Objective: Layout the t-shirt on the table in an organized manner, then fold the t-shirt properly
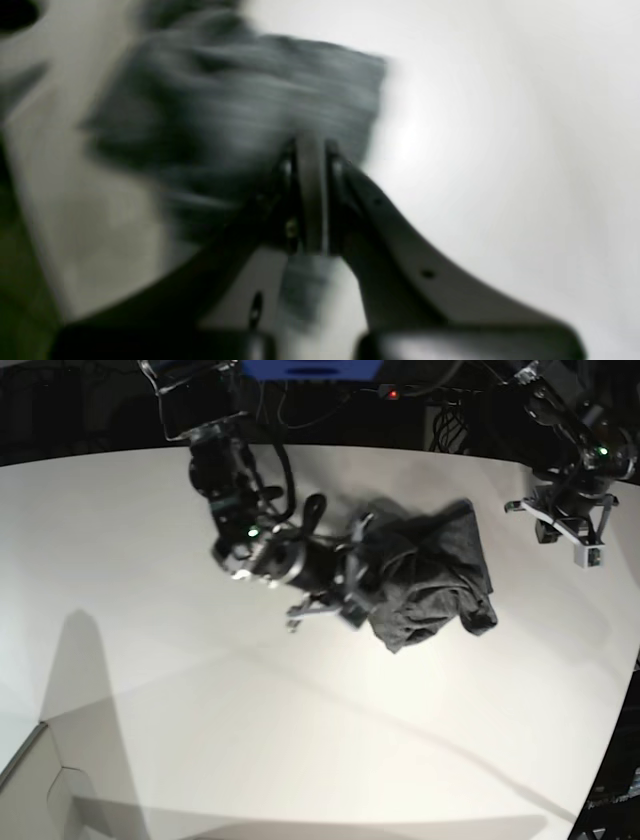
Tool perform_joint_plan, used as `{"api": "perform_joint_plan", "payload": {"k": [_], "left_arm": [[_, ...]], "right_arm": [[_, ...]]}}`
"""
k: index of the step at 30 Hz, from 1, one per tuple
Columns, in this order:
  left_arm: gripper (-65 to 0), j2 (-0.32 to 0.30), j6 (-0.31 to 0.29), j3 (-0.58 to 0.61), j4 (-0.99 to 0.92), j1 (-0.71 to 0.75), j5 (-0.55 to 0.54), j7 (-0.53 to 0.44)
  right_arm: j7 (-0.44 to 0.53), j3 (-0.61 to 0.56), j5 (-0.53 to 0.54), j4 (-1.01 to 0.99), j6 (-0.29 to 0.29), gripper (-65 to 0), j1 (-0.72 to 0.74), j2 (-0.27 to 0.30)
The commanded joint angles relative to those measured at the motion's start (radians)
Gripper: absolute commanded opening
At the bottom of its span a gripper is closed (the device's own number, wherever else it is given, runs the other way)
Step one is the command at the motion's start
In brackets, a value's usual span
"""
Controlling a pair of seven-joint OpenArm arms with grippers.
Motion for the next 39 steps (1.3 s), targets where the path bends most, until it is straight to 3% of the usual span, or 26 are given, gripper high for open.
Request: {"api": "perform_joint_plan", "payload": {"k": [1, 6, 11, 16, 20, 25, 28, 35, 39], "left_arm": [[-65.0, -0.012, 0.001, -0.001, 0.019, -0.005, -0.014, -0.017], [-65.0, -0.014, 0.001, -0.042, 0.019, 0.012, -0.014, -0.017], [-65.0, -0.020, 0.001, -0.113, 0.019, 0.004, -0.014, -0.017], [-65.0, -0.058, 0.001, -0.128, 0.012, 0.004, -0.014, -0.017], [-64.7, -0.058, 0.001, -0.143, 0.018, 0.006, -0.015, -0.017], [-64.6, -0.054, 0.001, -0.143, 0.021, 0.010, -0.017, -0.017], [-64.6, -0.054, 0.001, -0.143, 0.053, 0.013, -0.083, 0.017], [-64.5, -0.046, 0.001, -0.137, 0.217, -0.005, -0.373, 0.241], [-60.7, 0.005, 0.001, -0.136, 0.220, -0.044, -0.437, 0.298]], "right_arm": [[0.029, -0.042, 0.017, 0.019, 0.003, -65.0, 0.016, 0.005], [0.036, -0.260, 0.019, 0.084, 0.003, -65.0, 0.002, 0.065], [0.036, -0.346, 0.019, 0.131, 0.003, -65.0, -0.004, 0.106], [0.030, -0.237, 0.019, 0.138, 0.003, -65.0, 0.001, 0.099], [0.029, -0.104, 0.017, 0.127, 0.003, -65.0, 0.001, 0.027], [0.030, -0.098, 0.017, 0.067, 0.003, -65.0, 0.011, 0.000], [0.033, -0.124, 0.017, 0.030, 0.003, -65.0, 0.010, -0.001], [0.030, -0.122, 0.017, 0.004, 0.003, -65.0, 0.008, 0.000], [0.029, -0.093, 0.016, 0.027, 0.003, -65.0, 0.008, 0.070]]}}
